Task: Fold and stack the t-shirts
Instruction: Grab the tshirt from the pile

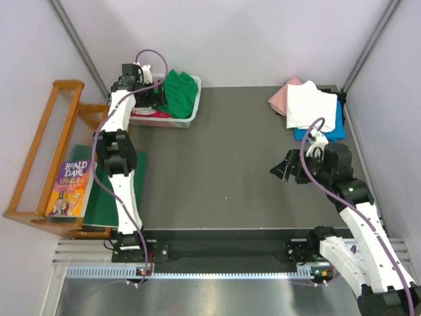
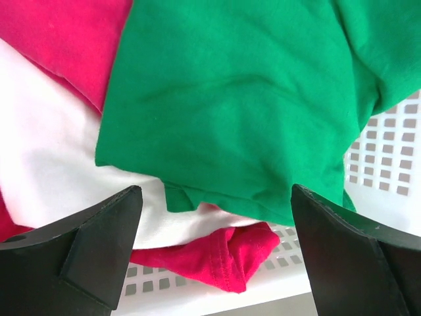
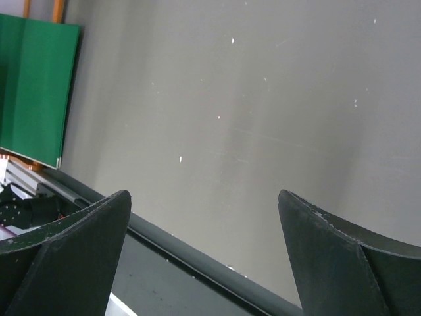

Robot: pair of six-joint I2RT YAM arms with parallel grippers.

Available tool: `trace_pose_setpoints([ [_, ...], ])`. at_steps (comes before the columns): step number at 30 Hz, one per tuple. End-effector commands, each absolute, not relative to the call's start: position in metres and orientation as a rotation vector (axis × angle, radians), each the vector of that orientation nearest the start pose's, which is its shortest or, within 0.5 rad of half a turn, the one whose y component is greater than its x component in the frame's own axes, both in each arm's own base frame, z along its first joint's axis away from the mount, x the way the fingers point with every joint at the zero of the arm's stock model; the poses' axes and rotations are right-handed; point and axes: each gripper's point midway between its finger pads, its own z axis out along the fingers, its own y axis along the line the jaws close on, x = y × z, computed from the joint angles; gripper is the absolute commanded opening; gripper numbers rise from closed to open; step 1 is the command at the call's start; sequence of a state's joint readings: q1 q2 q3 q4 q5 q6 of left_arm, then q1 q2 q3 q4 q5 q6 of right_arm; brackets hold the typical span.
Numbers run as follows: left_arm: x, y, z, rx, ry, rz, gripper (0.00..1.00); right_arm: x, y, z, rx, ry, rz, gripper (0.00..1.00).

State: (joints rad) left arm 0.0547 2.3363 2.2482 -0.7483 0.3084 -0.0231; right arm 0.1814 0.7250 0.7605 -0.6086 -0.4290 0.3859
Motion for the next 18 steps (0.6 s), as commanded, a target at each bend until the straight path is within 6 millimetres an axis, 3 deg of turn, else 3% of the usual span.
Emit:
trace_pose_setpoints([
  [1,0.602,-0.022,0.185,0.090,2.246,-0.296,0.99,0.220,0.132,0.208,-0.076,2.149,0.795,0.92],
  [8,0.611,-0.016,0.193,0.077,2.209,-0.252,0.92,0.222,0.133,0.205,-0.076,2.158,0.796,0.90],
  [9,0.612,-0.015,0.191,0.076,2.209,-0.251,0.85,0.222,0.132,0.205,-0.075,2.159,0.794,0.89],
  [12,0.615,-0.015,0.186,0.075,2.212,-0.251,0.77,0.223,0.132,0.205,-0.072,2.160,0.796,0.88],
  [18,0.615,-0.013,0.173,0.067,2.240,-0.245,0.80,0.222,0.131,0.208,-0.072,2.158,0.783,0.87],
])
